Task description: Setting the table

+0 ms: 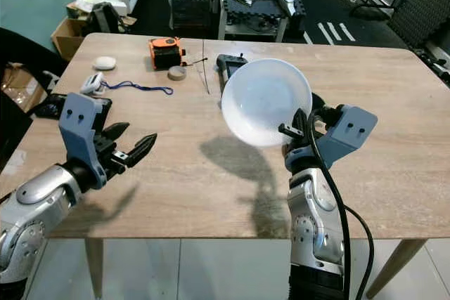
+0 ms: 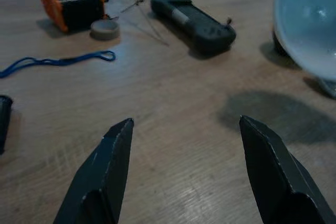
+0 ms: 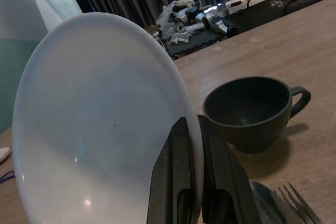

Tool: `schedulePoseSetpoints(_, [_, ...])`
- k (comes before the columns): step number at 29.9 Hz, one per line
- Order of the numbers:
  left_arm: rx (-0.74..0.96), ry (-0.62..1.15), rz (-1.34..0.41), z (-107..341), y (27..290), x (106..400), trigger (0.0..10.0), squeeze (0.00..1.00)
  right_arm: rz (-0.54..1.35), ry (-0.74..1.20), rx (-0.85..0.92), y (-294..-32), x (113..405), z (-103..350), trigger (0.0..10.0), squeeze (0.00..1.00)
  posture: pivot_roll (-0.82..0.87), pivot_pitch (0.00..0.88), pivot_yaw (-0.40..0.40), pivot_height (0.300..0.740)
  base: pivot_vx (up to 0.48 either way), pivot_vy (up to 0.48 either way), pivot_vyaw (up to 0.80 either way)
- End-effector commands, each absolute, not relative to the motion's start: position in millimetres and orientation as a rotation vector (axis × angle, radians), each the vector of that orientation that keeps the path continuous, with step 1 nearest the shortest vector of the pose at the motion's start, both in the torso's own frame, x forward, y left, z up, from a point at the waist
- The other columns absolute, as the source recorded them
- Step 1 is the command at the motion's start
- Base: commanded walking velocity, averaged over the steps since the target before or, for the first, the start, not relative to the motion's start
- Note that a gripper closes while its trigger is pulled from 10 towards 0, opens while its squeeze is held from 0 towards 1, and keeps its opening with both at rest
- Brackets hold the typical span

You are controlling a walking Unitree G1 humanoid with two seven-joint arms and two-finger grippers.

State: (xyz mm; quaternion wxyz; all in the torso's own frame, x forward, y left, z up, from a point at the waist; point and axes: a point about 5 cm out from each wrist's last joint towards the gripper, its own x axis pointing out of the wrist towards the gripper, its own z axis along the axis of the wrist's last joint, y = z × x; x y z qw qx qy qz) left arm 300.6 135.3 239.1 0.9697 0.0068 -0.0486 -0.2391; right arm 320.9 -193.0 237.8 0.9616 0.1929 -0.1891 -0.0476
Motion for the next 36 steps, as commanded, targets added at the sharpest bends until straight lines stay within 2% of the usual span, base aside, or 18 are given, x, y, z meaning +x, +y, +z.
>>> schedulePoseSetpoints(1, [0.004,-0.098,-0.467,237.5,137.7,301.5,10.0,0.0,-0.109,-0.379,0.39,-194.7,319.9,233.6,10.0,0.0,0.07,0.168,0.052,0.74,0.0,0.0,0.0])
schedulePoseSetpoints(5, [0.018,-0.094,-0.471,236.9,136.2,301.3,10.0,0.0,-0.11,-0.378,0.387,-194.7,320.3,232.5,10.0,0.0,0.07,0.166,0.053,0.74,0.0,0.0,0.0])
schedulePoseSetpoints(18, [0.019,-0.107,-0.467,237.8,134.8,302.5,10.0,0.0,-0.119,-0.374,0.382,-197.4,321.1,229.9,10.0,0.0,0.07,0.171,0.056,0.74,-0.342,0.0,0.0])
schedulePoseSetpoints(36, [0.011,-0.116,-0.465,239.6,134.7,302.5,10.0,0.0,-0.127,-0.375,0.378,-198.3,320.8,229.3,10.0,0.0,0.06,0.174,0.055,0.74,-0.235,0.0,0.0])
